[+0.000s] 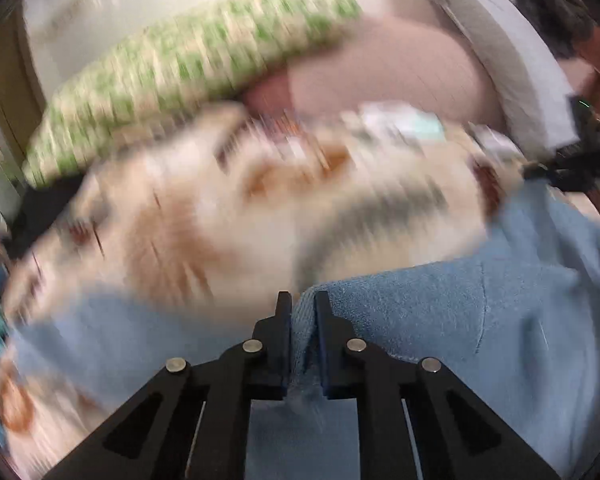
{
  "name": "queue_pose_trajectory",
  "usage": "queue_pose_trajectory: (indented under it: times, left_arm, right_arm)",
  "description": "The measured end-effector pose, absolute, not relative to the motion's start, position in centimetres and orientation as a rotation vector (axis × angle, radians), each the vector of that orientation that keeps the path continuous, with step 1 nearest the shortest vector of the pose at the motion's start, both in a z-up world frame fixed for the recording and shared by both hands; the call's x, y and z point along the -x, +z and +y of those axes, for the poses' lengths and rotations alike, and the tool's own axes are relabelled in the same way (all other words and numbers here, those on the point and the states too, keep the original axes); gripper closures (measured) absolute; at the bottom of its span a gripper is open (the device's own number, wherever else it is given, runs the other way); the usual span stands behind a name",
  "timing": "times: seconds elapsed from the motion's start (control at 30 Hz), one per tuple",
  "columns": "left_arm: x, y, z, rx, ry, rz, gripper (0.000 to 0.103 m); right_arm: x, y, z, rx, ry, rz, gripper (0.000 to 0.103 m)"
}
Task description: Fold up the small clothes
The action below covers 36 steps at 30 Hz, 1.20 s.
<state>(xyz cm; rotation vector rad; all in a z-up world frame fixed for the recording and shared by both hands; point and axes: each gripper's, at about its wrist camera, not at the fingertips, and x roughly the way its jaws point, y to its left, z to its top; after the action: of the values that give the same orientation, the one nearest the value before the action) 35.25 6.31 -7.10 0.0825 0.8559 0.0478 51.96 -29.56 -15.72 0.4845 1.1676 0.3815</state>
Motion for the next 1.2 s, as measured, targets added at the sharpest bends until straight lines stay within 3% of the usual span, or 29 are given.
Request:
queue_pose_trajectory:
  times: [0.07, 0.1, 0.13, 0.17, 0.2, 0.27, 0.43, 0.67, 0.77, 1.07, 1.13, 1.17, 1.2]
  left_arm:
    - [-40.0, -6.2, 8.8, -0.011, 0.179, 0.802, 0.088]
    - [-42.2, -6.3, 11.1, 0.11, 0.265, 0.817, 0.081]
    - [-43.1, -6.8, 12.2, 0.171, 0.29, 0.849, 0.055]
    - [-43.8, -7.9, 13.5, 0.272, 0.246, 0.933, 0.044]
    - [-43.3, -8.3, 13.8, 0.305, 0.208, 0.946, 0.041]
    - [-41.1, -7.8, 13.3, 0.203, 0.196, 0.902, 0.041]
    - [-33.4, -5.7, 11.5, 0.03, 0.117, 0.808, 0.026]
    - [-25.2, -5.1, 9.2, 0.052, 0.062, 0.821, 0.02]
    - [-24.2, -6.3, 8.1, 0.083, 0.046, 0.893, 0.019]
    - [-23.2, -7.1, 11.3, 0.366, 0.115, 0.996, 0.019]
    - [-22.8, -6.8, 11.7, 0.353, 0.134, 0.987, 0.019]
    - [-22.7, -6.7, 11.8, 0.347, 0.138, 0.985, 0.019]
    - [-22.5, -6.6, 11.9, 0.343, 0.138, 0.977, 0.019]
  right_arm:
    - [-54.2, -14.6, -30.1, -0.609, 0.365, 1.056, 0.088]
    - [-55.2, -14.0, -30.9, -0.693, 0.345, 0.938, 0.083]
    - [-55.7, -13.8, -31.3, -0.71, 0.292, 0.864, 0.072]
    - [-55.9, -14.4, -31.3, -0.716, 0.216, 0.867, 0.018]
    - [-55.7, -15.1, -30.9, -0.702, 0.201, 0.93, 0.0]
    - [-53.9, -15.4, -30.4, -0.656, 0.286, 0.96, 0.0]
    - [-44.3, -13.2, -33.7, -0.65, 0.392, 0.932, 0.0]
    - [-24.9, -11.7, -47.6, -0.836, 0.129, 0.815, 0.0]
    - [-19.7, -13.8, -55.8, -1.033, -0.072, 0.721, 0.0]
    - [-24.4, -18.1, -64.3, -1.196, -0.233, 0.744, 0.0]
    - [-25.3, -18.5, -64.3, -1.174, -0.24, 0.757, 0.004]
    - [-25.7, -18.3, -63.8, -1.156, -0.23, 0.768, 0.012]
    - [-25.9, -17.8, -63.1, -1.125, -0.203, 0.782, 0.029]
